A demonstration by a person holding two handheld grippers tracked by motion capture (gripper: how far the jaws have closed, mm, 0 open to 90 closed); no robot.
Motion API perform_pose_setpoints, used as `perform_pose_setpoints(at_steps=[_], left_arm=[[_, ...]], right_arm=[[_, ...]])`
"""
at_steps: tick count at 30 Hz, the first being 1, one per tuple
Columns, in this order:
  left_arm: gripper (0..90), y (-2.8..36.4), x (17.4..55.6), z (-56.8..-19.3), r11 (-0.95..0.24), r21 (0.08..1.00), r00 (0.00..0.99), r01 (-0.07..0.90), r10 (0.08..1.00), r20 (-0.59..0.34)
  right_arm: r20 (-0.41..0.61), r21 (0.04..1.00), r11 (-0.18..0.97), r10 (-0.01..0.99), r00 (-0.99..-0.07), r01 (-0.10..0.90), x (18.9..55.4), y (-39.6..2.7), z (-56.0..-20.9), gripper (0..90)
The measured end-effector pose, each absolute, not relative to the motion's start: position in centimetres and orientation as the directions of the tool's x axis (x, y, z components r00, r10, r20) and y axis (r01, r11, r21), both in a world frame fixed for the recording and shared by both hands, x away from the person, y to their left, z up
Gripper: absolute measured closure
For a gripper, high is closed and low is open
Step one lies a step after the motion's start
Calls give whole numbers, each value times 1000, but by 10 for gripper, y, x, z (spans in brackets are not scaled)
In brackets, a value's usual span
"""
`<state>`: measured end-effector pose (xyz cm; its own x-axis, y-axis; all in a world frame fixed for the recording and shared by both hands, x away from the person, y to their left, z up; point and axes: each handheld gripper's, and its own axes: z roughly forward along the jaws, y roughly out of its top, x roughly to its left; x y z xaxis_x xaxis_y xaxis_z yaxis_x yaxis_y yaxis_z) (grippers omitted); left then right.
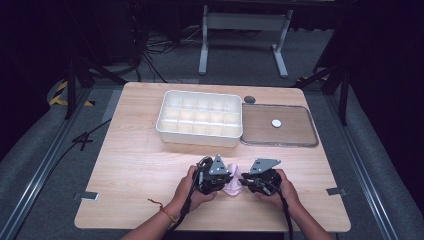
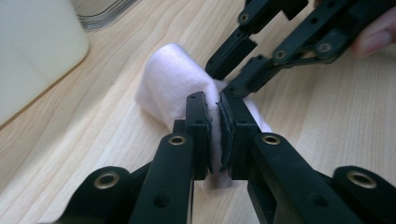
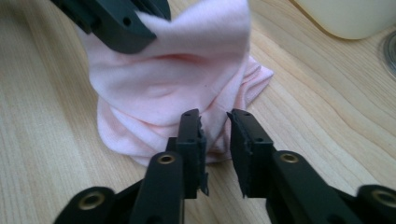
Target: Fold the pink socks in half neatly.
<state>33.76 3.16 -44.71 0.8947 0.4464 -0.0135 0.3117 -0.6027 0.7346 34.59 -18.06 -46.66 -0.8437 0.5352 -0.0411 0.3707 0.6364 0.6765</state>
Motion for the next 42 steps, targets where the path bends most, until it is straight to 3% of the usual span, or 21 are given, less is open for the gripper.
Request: perform_pose_setpoints(at_steps=[7,13,20,26,30,35,42], left_arm=[[819,20,333,-454,-647,707,907,286,421,18],[811,17,332,-457,-660,695,907,285,421,28],[806,17,333,-459,-660,694,907,287,420,25],[789,15,331,-460,-655,699,902,287,431,34],[755,20,323,-454,-654,700,921,288,390,-14],[833,40,317,-439,-610,733,939,301,324,-116],[847,43,329,-443,-621,749,941,231,338,-10]], right_arm=[[-40,685,625,544,-838,373,345,-177,-469,795],[-31,689,621,539,-842,373,346,-180,-467,764],[-5,795,492,590,-807,355,349,-200,-441,761],[-25,797,514,553,-833,317,351,-174,-443,751],[-34,754,560,557,-830,344,354,-171,-458,774],[-22,739,569,555,-832,360,354,-174,-466,800],[-31,737,578,546,-837,350,354,-174,-466,807]])
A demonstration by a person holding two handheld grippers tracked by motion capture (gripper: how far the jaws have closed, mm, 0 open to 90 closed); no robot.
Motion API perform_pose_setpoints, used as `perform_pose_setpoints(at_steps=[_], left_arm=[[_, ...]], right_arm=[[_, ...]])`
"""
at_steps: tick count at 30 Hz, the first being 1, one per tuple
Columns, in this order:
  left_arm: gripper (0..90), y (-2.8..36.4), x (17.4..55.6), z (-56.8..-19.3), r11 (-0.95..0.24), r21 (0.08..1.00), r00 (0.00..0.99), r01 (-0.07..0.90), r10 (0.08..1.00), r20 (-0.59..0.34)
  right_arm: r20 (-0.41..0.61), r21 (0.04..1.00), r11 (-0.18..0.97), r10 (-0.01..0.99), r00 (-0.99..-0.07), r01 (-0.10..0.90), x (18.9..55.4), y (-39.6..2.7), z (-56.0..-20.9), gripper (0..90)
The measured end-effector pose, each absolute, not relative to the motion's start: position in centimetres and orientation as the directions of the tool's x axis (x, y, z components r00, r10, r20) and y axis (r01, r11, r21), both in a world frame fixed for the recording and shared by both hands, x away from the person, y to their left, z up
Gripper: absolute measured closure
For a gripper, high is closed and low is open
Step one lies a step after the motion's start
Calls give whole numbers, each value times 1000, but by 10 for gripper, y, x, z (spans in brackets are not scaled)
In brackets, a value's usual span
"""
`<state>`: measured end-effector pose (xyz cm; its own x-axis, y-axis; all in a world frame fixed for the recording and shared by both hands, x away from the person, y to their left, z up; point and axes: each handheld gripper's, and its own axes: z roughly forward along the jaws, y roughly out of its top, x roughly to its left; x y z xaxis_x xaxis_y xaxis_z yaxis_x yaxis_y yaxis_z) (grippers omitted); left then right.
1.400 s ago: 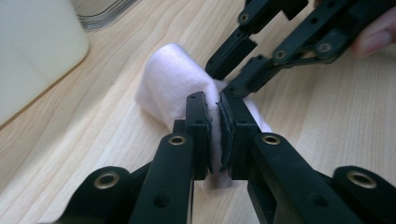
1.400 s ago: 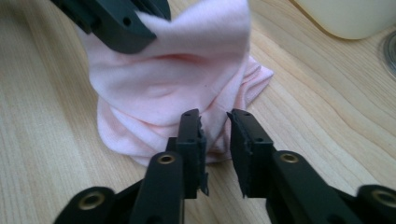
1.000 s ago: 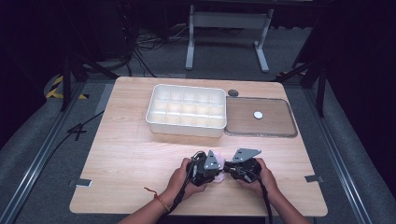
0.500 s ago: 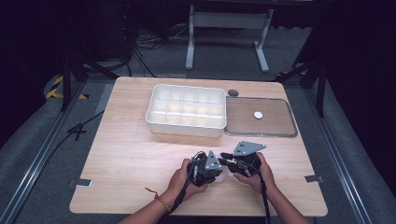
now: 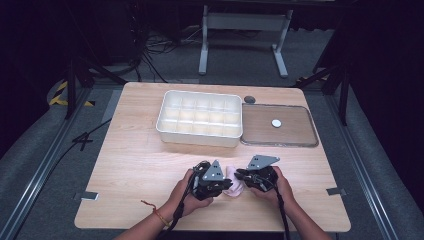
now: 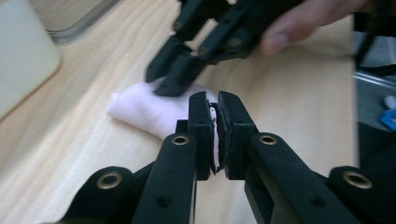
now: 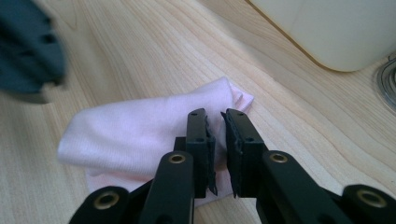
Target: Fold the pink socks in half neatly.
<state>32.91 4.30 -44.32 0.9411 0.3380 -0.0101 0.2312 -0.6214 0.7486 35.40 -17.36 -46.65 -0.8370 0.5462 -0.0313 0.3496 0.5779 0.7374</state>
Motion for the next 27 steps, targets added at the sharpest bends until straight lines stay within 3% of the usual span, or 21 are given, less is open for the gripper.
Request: perform_pose_setpoints(at_steps=[3,8,14,27], left_arm=[[843,37,328,-456,-637,739,953,218,301,-22],[823,28,317,-468,-694,704,969,152,246,34],[822,29,319,-472,-673,717,964,183,266,3],[814,29,321,-476,-655,727,963,204,267,-30]], right_arm=[[-39,738,581,545,-837,344,353,-174,-467,807],[-31,743,573,546,-837,346,354,-176,-468,793],[-42,731,582,560,-827,357,355,-182,-462,733],[-38,776,524,595,-803,351,352,-194,-438,729]])
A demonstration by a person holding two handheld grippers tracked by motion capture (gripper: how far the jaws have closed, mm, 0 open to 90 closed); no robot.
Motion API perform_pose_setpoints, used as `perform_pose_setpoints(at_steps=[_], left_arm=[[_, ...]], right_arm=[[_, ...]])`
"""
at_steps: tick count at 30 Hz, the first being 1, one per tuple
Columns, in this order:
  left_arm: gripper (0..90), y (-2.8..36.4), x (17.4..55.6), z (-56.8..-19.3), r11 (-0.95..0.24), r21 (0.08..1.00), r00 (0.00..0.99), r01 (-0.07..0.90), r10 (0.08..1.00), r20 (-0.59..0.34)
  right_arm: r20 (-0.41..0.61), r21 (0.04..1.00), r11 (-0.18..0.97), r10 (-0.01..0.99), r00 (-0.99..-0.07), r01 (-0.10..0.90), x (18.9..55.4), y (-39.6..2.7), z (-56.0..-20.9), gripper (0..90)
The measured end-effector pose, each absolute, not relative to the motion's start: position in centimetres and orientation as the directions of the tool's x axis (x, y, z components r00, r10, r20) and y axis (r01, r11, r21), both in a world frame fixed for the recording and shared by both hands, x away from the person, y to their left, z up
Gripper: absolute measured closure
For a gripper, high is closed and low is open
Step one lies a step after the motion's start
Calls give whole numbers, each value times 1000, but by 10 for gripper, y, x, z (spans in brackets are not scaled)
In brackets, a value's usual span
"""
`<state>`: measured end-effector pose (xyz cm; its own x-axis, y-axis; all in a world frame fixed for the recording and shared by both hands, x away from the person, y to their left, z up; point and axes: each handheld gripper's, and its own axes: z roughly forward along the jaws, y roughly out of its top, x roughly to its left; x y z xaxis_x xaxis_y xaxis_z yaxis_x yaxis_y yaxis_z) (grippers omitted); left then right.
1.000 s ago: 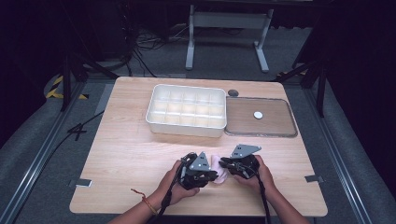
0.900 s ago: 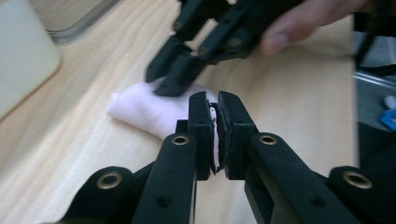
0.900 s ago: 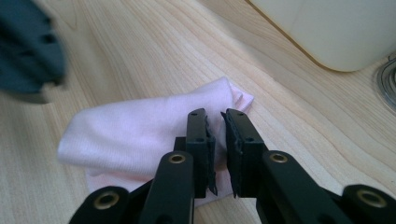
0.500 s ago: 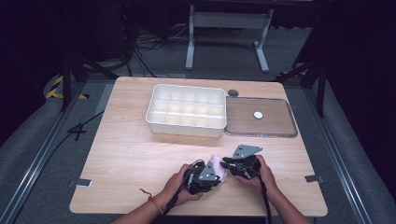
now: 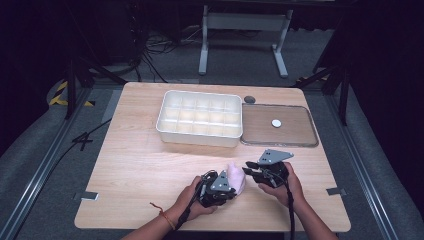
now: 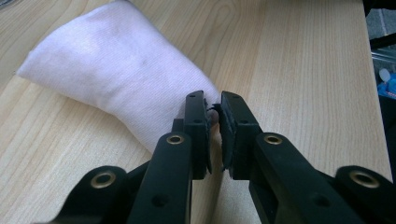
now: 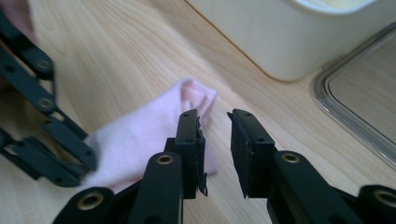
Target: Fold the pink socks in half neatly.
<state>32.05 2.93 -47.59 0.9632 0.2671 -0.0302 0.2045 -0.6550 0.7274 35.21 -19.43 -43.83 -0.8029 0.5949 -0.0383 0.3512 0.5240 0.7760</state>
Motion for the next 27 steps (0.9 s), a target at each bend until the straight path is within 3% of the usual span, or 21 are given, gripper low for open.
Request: perform_pose_setpoints(at_steps=[9,15,24,27], left_arm=[[811,30,321,-477,-655,726,963,210,268,-37],[799,28,320,-479,-682,707,964,189,265,-2],[796,31,322,-481,-665,716,963,211,266,-36],[776,31,322,-480,-668,714,964,210,262,-38]], right_arm=[[-32,770,547,548,-836,330,345,-174,-444,680],[-42,734,580,558,-829,353,352,-170,-460,735],[7,727,564,564,-826,392,357,-174,-466,774],[-18,727,575,563,-826,376,357,-174,-464,720]])
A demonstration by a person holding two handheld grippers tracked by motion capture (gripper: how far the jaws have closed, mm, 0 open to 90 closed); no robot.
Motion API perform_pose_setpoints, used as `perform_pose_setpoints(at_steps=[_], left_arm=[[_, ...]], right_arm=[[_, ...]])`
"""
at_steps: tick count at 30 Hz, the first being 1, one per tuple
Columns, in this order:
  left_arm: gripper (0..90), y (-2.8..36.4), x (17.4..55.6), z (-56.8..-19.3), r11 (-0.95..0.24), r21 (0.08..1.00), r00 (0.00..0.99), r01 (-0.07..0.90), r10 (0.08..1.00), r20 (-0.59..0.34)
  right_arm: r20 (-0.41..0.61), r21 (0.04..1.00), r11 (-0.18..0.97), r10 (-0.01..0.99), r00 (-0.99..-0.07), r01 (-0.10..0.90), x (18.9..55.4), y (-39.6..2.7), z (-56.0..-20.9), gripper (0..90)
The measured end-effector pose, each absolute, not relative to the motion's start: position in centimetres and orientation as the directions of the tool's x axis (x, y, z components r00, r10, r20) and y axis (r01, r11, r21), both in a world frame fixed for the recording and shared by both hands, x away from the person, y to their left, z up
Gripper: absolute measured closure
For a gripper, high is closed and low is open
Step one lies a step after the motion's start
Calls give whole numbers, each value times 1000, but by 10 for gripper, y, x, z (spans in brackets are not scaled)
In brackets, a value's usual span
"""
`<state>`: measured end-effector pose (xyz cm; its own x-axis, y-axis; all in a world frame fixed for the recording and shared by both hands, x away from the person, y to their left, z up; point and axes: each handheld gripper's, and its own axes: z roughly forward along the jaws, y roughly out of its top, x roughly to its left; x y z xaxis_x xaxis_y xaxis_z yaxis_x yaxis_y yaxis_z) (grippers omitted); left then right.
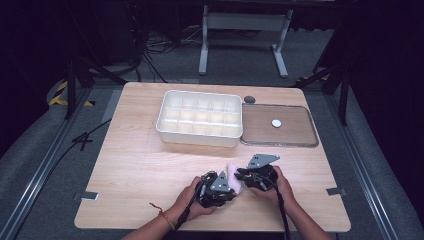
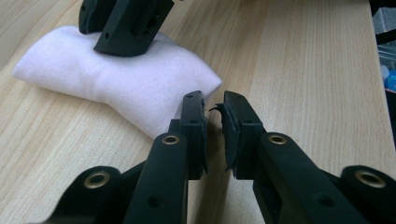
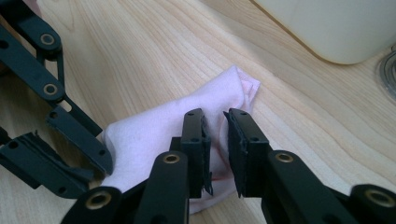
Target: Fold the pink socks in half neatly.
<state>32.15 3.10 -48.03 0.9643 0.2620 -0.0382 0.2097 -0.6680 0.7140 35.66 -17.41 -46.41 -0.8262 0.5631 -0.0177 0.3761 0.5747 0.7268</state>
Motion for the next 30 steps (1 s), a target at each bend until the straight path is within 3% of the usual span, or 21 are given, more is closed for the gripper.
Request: perform_pose_setpoints(at_steps=[1,16,24,30], left_arm=[[769,32,321,-479,-659,722,965,210,260,-43],[658,81,310,-446,-663,734,969,149,245,24],[510,129,306,-452,-714,674,949,189,310,62],[468,167,308,-461,-723,644,924,250,378,65]], right_arm=[[-13,726,569,574,-819,386,356,-175,-462,678],[-17,802,481,611,-791,354,348,-184,-430,542],[-13,788,497,604,-797,364,344,-176,-434,476],[14,749,513,620,-785,419,349,-174,-448,395]])
